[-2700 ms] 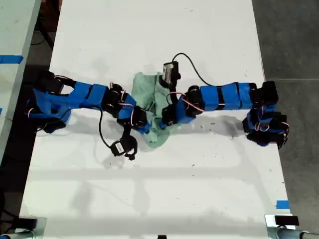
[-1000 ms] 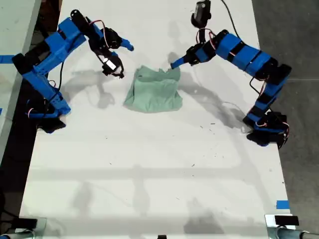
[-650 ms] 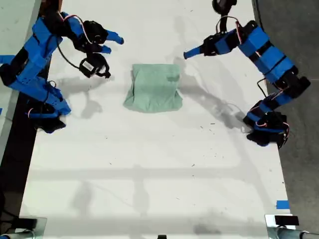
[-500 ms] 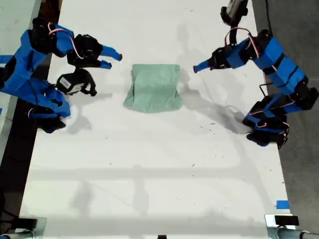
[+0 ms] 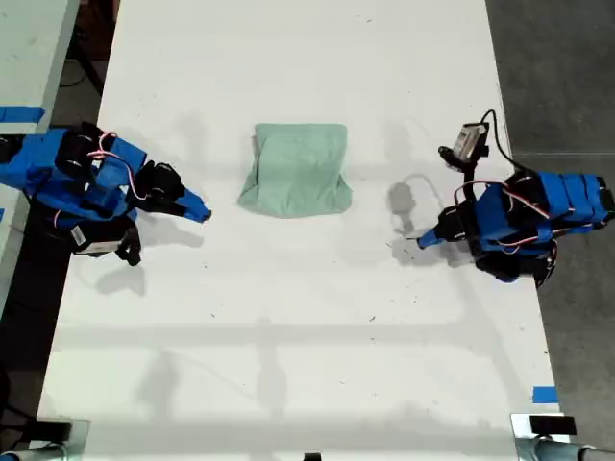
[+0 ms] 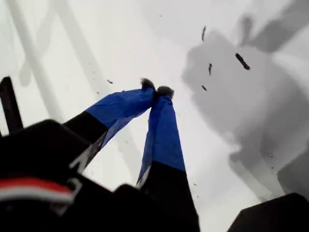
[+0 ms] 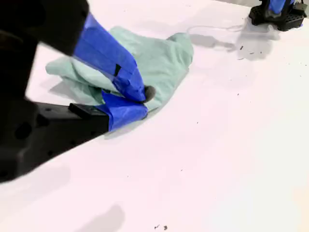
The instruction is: Fold t shirt
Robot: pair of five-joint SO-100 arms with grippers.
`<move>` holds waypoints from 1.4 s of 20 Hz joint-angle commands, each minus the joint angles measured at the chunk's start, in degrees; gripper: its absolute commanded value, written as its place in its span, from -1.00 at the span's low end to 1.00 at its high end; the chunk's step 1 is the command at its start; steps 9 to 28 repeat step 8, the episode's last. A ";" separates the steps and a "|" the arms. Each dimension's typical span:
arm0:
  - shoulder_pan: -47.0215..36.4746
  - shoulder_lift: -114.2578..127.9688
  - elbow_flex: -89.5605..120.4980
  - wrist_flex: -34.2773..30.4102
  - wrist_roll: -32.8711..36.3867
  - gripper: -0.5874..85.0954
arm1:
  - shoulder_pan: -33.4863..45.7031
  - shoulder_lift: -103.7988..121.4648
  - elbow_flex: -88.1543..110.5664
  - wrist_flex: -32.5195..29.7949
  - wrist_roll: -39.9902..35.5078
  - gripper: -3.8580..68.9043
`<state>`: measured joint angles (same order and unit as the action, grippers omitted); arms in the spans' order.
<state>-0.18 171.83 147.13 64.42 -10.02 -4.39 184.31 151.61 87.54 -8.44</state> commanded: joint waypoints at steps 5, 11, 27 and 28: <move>4.31 33.22 21.97 -2.81 -4.39 -0.99 | -2.46 16.08 15.29 -2.64 -0.09 -0.77; 4.04 33.49 26.37 -3.60 -2.90 -0.99 | -2.37 16.17 20.57 -4.13 -3.08 -0.73; 4.04 33.49 26.37 -3.60 -2.90 -0.99 | -2.37 16.17 20.57 -4.13 -3.08 -0.73; 4.04 33.49 26.37 -3.60 -2.90 -0.99 | -2.37 16.17 20.57 -4.13 -3.08 -0.73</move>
